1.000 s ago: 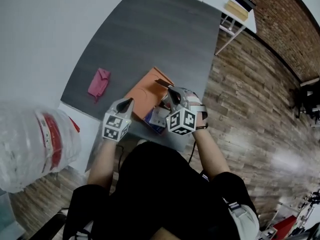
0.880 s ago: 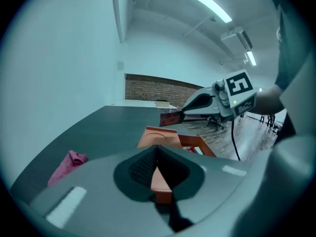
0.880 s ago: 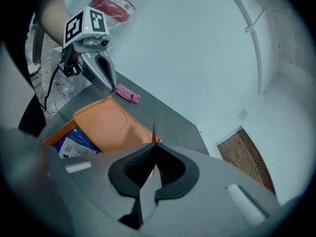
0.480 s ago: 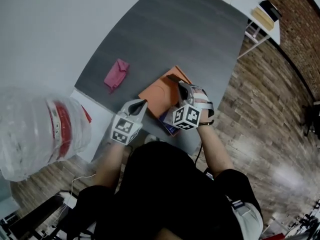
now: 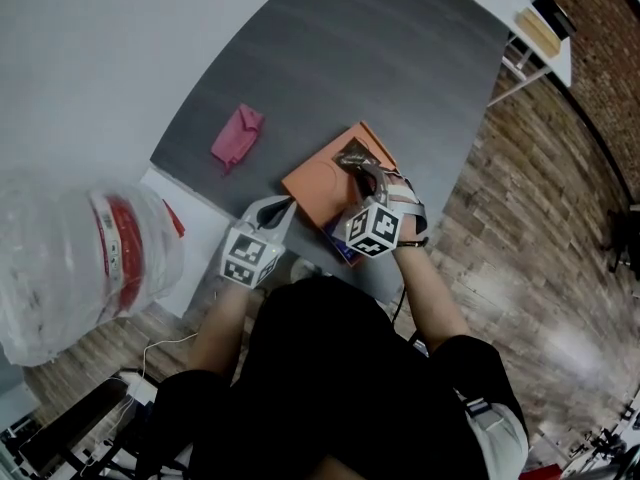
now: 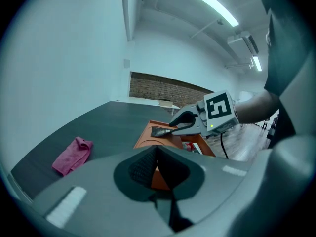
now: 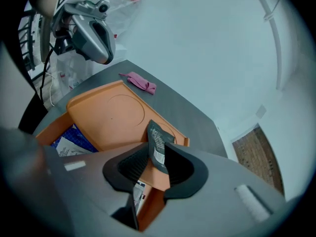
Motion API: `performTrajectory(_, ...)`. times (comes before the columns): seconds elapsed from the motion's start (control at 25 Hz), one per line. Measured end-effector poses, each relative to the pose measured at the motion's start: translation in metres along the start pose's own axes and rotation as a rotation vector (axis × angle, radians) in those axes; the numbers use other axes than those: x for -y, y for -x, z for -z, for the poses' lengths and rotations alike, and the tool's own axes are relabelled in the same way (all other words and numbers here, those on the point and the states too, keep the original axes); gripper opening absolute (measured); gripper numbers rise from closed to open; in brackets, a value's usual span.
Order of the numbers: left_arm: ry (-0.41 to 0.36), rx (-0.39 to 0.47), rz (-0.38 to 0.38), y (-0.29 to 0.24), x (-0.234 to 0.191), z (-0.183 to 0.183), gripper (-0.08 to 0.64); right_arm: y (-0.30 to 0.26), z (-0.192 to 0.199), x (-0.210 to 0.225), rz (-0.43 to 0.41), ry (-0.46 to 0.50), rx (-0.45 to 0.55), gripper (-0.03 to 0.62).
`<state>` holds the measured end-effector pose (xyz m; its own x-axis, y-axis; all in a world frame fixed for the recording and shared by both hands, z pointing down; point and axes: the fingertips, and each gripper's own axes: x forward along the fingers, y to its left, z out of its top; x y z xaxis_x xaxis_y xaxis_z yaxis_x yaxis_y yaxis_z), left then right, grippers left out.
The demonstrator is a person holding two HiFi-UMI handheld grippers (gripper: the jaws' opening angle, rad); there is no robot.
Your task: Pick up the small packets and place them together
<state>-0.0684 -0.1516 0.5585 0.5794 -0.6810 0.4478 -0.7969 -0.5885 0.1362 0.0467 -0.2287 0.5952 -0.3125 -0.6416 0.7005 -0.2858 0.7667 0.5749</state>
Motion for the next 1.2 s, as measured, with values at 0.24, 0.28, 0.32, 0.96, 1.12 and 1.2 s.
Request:
performTrajectory(0.24,0.007,-0.022,0.02,0.0,0.002,0.005,0.0,0.004,-0.003,-0.005,-0.073,-0.123,0.036,0.22)
performTrajectory(0.28,0.007,-0.024,0.023,-0.001,0.003,0.006,0.0,0.005,-0.004,-0.007,-0.083,-0.126,0.04,0.24)
performTrajectory(0.32,0.005,-0.028,0.025,-0.002,0.004,0.006,0.0,0.006,-0.004,-0.008,-0.088,-0.122,0.042,0.247)
performTrajectory(0.96,-0.055,-0.023,0.104,-0.024,0.028,-0.008,0.0,0.041,0.008,-0.004,-0.018,-0.137,0.029,0.232)
performTrajectory(1.12,-0.062,-0.042,0.09,-0.031,0.023,-0.008,0.0,0.054,0.021,0.0,0.011,-0.192,0.014,0.232)
performTrajectory(1.2,-0.051,-0.046,0.096,-0.035,0.024,-0.008,0.0,0.058,0.032,-0.003,0.002,-0.23,-0.001,0.232)
